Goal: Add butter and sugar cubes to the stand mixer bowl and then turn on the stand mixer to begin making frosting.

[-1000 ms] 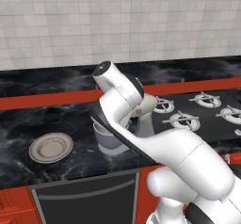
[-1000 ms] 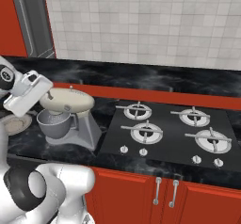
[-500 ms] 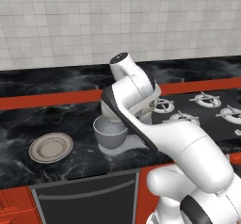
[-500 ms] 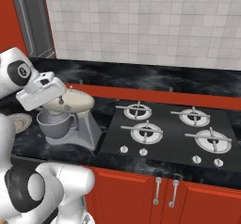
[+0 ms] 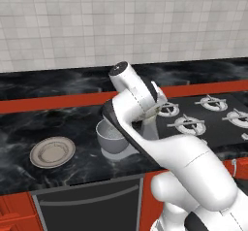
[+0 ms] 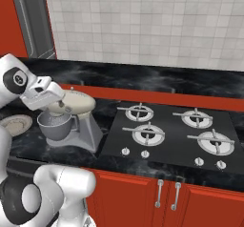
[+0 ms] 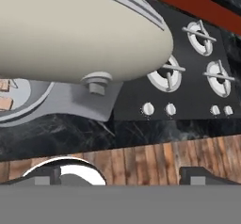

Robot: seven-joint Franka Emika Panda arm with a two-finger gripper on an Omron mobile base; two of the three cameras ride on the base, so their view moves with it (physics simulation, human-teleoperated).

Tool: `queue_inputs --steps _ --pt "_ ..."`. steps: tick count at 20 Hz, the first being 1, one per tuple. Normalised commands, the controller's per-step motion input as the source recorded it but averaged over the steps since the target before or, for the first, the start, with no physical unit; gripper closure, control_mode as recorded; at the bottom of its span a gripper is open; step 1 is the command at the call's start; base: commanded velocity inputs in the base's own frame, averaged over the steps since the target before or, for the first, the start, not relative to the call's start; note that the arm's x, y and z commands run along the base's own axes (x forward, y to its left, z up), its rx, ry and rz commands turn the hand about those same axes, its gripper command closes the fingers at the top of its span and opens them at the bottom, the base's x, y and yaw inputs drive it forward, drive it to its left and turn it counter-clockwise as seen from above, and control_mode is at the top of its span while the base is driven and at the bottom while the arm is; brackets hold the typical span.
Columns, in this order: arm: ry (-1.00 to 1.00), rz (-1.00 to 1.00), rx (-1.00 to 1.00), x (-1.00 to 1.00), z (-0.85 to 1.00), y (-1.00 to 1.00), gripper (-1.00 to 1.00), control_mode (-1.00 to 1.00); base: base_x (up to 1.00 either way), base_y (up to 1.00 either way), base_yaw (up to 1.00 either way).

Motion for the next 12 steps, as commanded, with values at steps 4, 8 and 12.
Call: queue_inputs --steps 4,8,12 --pt "-0.01 -0.03 -0.03 0.46 -0.02 -0.34 -1.0 -1.0 0.0 0.0 0.0" --pt "0.02 0.0 0.0 0.37 -0.01 -0.36 -1.0 -1.0 0.0 0.0 0.0" --pt "0.04 0.01 -0.02 0.12 -0.17 -0.06 -1.0 -1.0 0.0 0.0 0.0"
